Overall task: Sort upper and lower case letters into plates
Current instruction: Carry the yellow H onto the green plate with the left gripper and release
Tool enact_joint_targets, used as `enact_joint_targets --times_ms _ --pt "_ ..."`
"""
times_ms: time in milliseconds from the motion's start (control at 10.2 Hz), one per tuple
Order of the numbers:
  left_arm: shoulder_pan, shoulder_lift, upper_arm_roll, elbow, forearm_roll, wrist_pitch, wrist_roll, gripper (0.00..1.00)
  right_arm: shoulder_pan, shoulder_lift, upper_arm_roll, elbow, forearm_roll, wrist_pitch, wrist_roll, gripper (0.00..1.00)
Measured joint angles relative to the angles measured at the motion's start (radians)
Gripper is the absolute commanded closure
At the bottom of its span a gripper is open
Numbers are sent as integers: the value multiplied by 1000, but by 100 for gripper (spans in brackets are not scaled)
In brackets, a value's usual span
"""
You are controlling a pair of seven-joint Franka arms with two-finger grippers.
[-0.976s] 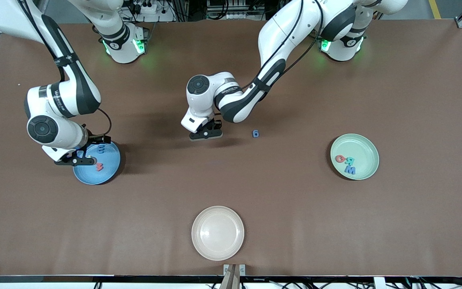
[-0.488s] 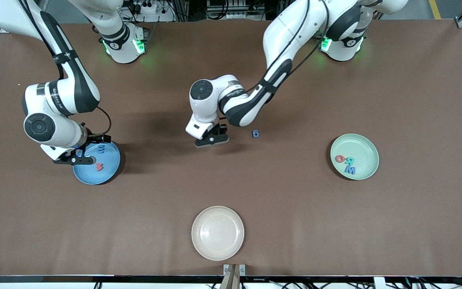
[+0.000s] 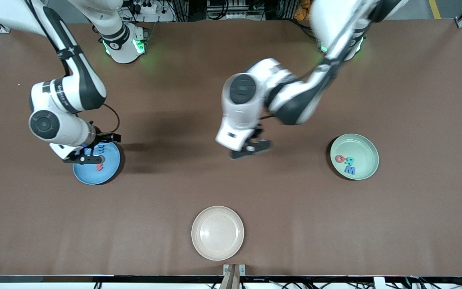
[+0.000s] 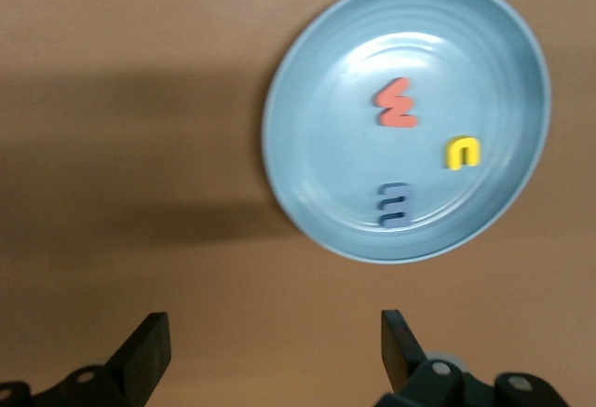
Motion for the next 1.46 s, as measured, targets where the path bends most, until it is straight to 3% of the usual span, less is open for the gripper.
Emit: enact_joint_targets --times_ms 293,488,586,781,976,1074,1171,1269,1464 --pt "278 -222 -9 -217 -49 -95 352 100 34 0 104 1 35 0 262 0" --pt "441 -294 -7 -372 -51 -103 568 100 169 1 144 11 64 3 549 0" --pt "509 -296 -4 -438 -50 -80 636 100 263 3 149 19 71 4 685 0" --pt "589 -266 17 -589 -22 102 679 100 404 25 149 43 105 33 866 0" --pt "607 -190 51 -672 13 260 680 100 504 104 146 81 105 177 1052 0" --pt "607 -155 52 -669 15 283 680 58 561 159 143 113 97 221 1119 0" --pt "604 -140 51 -661 16 288 680 1 614 208 138 148 93 237 1155 0" --pt "601 -138 50 -651 16 288 680 0 671 255 120 194 92 246 1194 0" --pt "597 -151 47 -625 17 287 680 0 804 336 -3 321 79 247 1262 0"
